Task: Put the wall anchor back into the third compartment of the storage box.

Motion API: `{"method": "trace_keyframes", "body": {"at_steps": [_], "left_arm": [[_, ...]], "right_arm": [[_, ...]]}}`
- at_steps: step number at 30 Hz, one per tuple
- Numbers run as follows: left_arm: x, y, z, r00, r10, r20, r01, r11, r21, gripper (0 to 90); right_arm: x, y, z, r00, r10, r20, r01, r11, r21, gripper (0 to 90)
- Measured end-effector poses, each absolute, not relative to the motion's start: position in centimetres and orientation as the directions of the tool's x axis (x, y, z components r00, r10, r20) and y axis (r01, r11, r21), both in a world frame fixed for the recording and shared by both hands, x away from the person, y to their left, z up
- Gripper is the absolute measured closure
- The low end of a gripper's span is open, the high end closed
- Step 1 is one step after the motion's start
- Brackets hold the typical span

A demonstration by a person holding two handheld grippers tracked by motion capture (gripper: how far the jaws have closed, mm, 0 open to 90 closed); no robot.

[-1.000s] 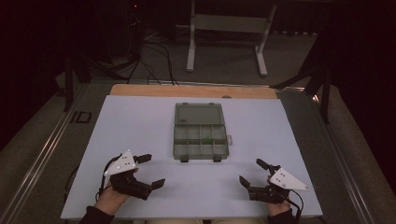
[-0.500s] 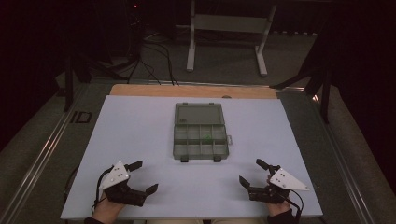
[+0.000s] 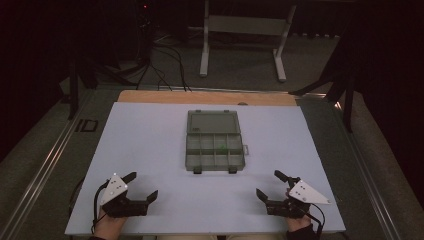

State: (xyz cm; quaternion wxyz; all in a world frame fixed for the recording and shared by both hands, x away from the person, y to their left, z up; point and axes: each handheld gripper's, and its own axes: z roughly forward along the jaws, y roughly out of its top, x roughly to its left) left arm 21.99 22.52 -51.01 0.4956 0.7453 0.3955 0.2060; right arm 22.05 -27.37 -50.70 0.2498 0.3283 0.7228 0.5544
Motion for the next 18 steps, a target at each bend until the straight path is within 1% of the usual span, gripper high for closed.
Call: {"method": "trace_keyframes", "body": {"at_steps": [5,18], "left_arm": [[22.05,22.95,-51.20,0.587,0.806,-0.079,0.369,-0.179,0.912,0.1],[21.87,22.85,-51.44,0.615,0.785,-0.072,0.338,-0.180,0.924,0.2]], "right_arm": [[22.04,-27.38,-50.69,-0.658,0.753,0.001,0.197,0.171,0.965,9.7],[22.09,-27.39,-50.82,-0.663,0.749,0.004,0.203,0.174,0.964,9.7]]}}
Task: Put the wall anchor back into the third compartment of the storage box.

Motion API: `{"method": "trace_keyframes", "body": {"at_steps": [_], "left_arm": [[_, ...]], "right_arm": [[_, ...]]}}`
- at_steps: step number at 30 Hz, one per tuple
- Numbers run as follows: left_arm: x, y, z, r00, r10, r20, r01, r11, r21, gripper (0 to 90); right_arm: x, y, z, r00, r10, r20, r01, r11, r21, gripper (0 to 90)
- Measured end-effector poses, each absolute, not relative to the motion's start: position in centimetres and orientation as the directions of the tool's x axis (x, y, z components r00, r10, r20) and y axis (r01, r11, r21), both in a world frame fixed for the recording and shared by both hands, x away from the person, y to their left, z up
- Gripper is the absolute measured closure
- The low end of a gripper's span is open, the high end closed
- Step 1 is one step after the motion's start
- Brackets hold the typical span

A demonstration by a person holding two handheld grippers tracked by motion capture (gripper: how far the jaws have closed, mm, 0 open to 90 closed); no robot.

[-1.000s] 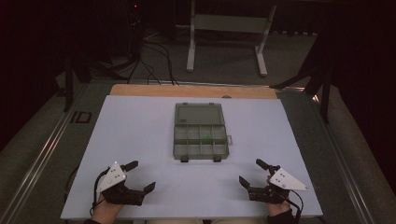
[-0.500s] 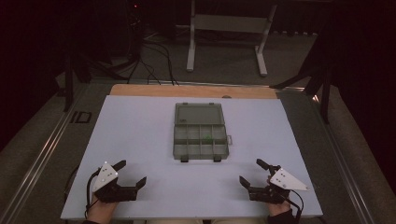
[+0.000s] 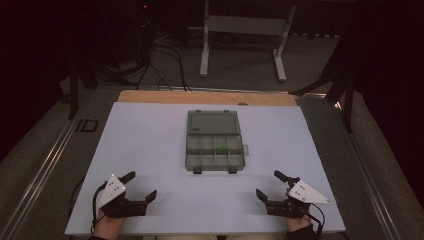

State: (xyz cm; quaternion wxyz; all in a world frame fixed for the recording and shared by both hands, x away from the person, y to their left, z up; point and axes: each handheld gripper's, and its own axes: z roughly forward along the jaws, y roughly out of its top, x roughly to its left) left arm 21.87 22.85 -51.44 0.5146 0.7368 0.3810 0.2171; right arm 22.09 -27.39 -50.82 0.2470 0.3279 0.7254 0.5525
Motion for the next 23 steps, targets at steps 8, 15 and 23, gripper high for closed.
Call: {"method": "trace_keyframes", "body": {"at_steps": [8,15,23], "left_arm": [[21.92,22.73,-51.60,0.630,0.772,-0.079,0.335,-0.179,0.925,0.2],[21.85,22.56,-51.61,0.641,0.765,-0.065,0.307,-0.178,0.935,0.2],[21.85,22.57,-51.61,0.647,0.759,-0.070,0.301,-0.170,0.938,0.2]], "right_arm": [[22.12,-27.27,-50.92,-0.666,0.746,0.001,0.203,0.179,0.963,9.7],[22.18,-27.35,-50.99,-0.666,0.746,0.006,0.208,0.178,0.962,9.7],[22.18,-27.33,-51.02,-0.666,0.746,0.004,0.208,0.180,0.961,9.7]]}}
